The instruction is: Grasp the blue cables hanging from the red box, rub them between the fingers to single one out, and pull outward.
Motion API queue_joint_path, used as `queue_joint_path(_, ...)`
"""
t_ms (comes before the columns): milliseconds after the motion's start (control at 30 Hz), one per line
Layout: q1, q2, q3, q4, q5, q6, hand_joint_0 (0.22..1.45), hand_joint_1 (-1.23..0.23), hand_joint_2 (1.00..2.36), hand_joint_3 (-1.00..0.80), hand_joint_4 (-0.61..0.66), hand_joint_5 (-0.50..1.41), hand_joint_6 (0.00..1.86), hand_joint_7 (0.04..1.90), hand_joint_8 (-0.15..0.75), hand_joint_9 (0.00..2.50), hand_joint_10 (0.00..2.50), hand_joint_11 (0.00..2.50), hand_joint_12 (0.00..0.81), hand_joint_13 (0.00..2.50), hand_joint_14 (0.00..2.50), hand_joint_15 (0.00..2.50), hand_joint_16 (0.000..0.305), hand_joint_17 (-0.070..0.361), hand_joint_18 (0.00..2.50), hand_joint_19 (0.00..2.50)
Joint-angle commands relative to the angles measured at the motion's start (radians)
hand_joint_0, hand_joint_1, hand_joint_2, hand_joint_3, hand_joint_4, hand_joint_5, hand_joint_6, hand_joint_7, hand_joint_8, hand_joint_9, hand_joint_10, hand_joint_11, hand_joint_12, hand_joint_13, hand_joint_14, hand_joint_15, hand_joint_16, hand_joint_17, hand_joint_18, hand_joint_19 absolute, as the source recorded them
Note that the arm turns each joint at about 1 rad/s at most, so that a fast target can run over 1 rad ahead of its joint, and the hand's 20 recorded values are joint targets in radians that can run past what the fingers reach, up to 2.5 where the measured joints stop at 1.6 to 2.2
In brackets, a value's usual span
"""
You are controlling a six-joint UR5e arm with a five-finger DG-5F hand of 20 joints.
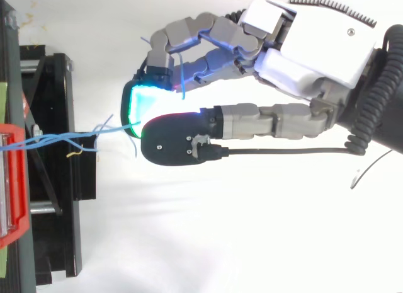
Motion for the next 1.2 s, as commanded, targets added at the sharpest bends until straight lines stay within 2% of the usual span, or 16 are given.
queue_joint_path(0, 0.000, 0.000, -0.001, 0.004, 0.003, -0.031, 0.59, -0.78, 1.01, -0.06, 0.00, -0.08, 0.88, 1.10, 0.269, 0.79, 0.01, 0.26, 0.390, 0.61, 0.01, 0.33, 0.056, 0.127, 0.56, 0.27)
queue_joint_path(333, 0.002, 0.000, -0.001, 0.006, 0.002, -0.051, 0.59, -0.78, 1.01, -0.06, 0.00, -0.08, 0.88, 1.11, 0.273, 0.79, 0.01, 0.26, 0.392, 0.61, 0.01, 0.34, 0.057, 0.128, 0.56, 0.26)
queue_joint_path(1167, 0.002, 0.000, -0.001, 0.004, 0.002, -0.051, 0.59, -0.79, 1.01, -0.05, 0.00, -0.08, 0.88, 1.09, 0.281, 0.85, 0.01, 0.33, 0.393, 0.65, 0.01, 0.37, 0.057, 0.129, 0.56, 0.25)
